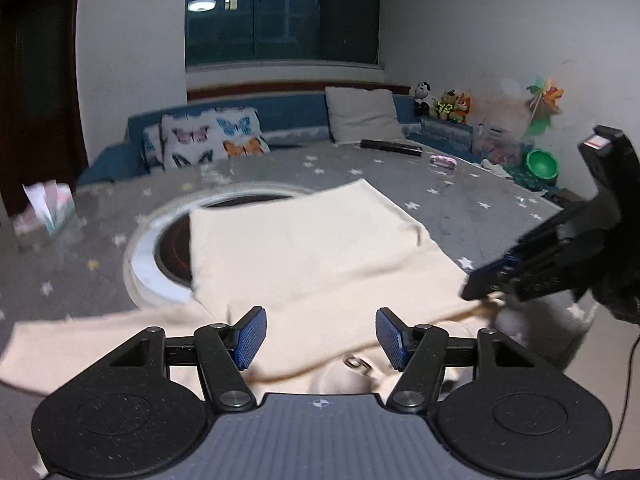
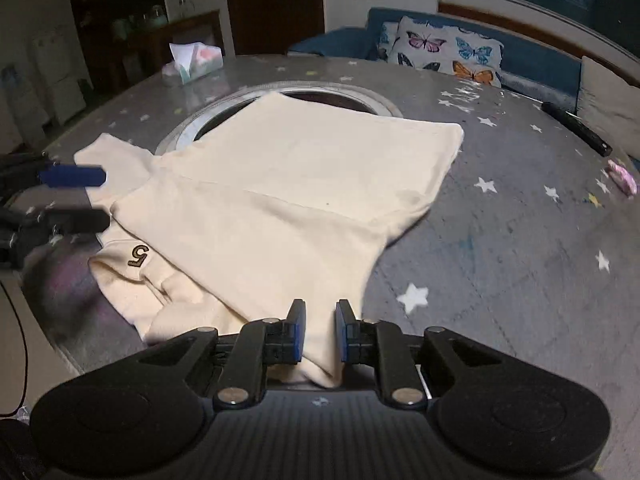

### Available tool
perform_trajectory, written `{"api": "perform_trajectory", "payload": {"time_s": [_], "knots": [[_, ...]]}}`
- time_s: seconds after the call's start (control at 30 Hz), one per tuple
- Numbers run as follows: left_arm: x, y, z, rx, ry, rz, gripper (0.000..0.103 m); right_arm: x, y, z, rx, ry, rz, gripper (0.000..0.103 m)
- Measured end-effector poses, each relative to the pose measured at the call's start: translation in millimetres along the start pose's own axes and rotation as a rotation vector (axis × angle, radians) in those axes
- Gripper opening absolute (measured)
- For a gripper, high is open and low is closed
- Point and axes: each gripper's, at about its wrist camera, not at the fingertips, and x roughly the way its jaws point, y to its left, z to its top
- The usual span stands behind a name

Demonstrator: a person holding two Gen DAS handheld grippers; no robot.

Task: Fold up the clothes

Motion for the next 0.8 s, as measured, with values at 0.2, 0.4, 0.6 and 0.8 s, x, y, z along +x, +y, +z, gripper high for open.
{"api": "perform_trajectory", "payload": {"time_s": [0.2,0.4,0.6,0.8], "knots": [[26.6,11.7,4.6,-0.031,0.052,0.024,0.045,-5.6,-6.2,15.5,-0.019,-0.044,-0.018,0.015],[49.5,15.8,3.5,-0.044,0.081,0.015,0.034,19.9,-9.3,41.3,0.004,-0.103,-0.001,0.015],[60.2,33.4,-4.8,-0.097,0.114,0.038,0.027,33.1,-12.8,42.1,0.004,-0.089,-0.033,0.013],[61.4,42.4,-3.4,-0.130,0.097,0.043,0.028,32.4,-3.1,47.2,-0.020,-0.092,-0.018,0.014]]}}
